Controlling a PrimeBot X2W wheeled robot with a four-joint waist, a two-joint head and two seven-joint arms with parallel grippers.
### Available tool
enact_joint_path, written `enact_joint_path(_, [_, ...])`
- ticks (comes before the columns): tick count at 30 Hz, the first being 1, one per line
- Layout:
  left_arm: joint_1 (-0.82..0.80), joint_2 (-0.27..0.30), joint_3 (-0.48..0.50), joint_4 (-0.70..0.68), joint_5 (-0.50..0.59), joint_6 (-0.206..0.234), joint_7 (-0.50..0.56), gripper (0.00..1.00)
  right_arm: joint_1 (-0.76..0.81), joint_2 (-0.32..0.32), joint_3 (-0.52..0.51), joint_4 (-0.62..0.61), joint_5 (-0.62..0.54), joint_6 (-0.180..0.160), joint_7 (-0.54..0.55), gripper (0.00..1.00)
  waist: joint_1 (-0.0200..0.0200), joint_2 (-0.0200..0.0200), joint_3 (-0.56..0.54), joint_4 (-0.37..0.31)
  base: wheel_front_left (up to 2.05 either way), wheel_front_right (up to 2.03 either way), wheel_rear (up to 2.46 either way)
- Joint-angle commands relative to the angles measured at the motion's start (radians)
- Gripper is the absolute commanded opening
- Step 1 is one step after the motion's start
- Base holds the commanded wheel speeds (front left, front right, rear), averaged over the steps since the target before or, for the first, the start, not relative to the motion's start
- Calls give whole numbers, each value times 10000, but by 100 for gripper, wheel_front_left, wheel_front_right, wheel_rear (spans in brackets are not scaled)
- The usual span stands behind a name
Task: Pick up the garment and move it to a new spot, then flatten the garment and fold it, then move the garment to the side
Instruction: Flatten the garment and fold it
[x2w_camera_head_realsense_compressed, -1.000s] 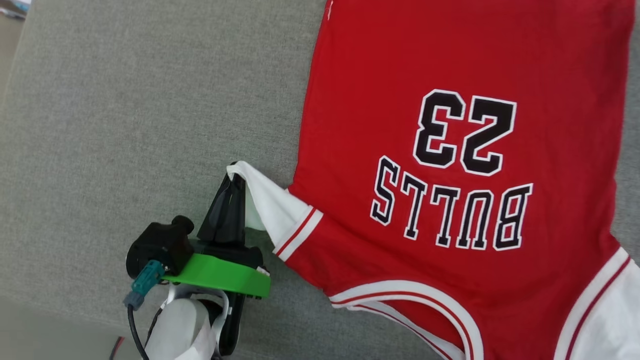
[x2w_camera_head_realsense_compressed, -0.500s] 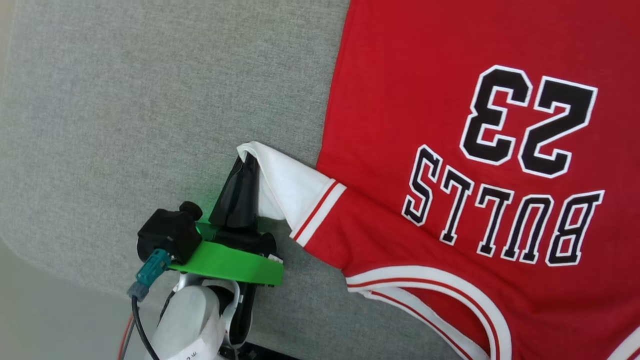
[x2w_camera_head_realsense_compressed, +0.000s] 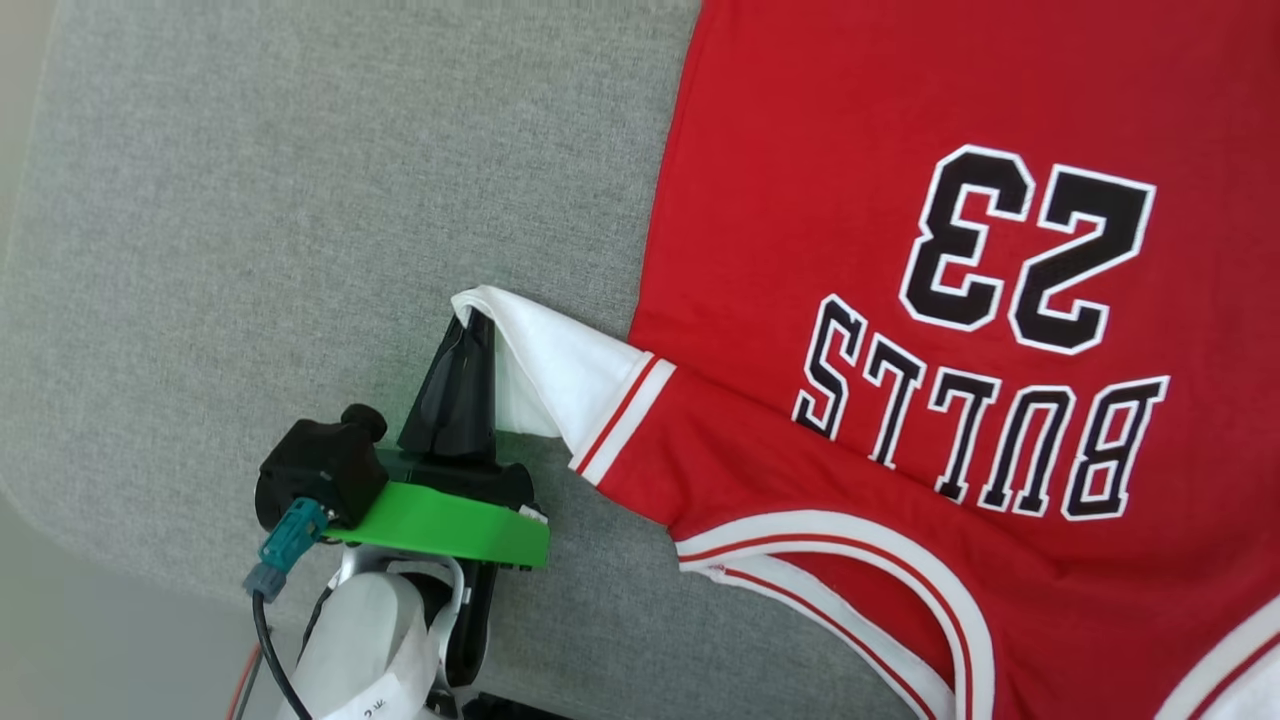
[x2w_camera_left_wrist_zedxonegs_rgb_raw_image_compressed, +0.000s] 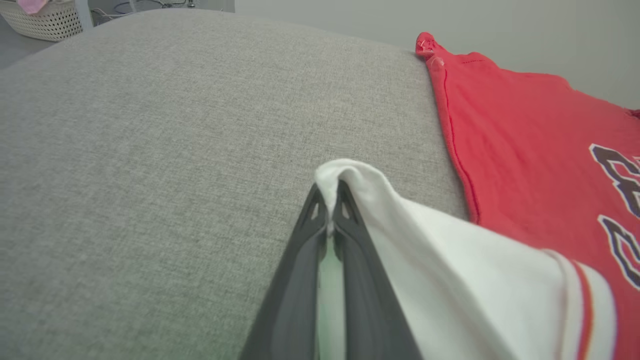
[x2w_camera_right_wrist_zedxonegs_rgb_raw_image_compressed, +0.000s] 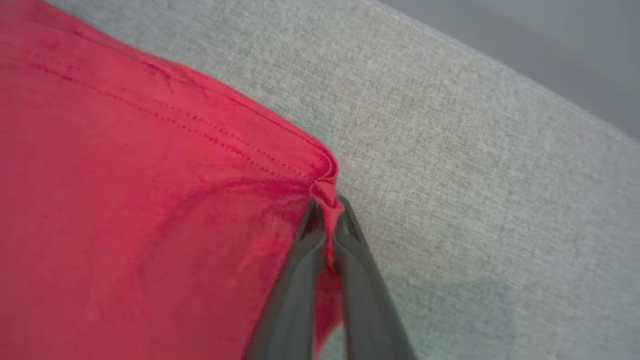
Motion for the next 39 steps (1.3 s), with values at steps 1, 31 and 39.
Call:
enact_joint_path(1, [91, -39, 81, 26, 120, -10, -59, 0, 464, 38, 162, 252, -11, -6, -40, 0, 0, 0, -530, -272, 0, 0, 0])
enact_joint_path(31, [2828, -39, 1702, 671, 699, -230, -59, 0, 7737, -2374, 385, -2633, 3479, -6, -3333, 0, 0, 0, -5142, -2203, 0, 0, 0])
enact_joint_path(39, [3131, -39, 1972, 703, 761, -268, -59, 0, 10714, -2067, -384, -2757, 3681, -6, -3319, 0, 0, 0, -5531, -2516, 0, 0, 0])
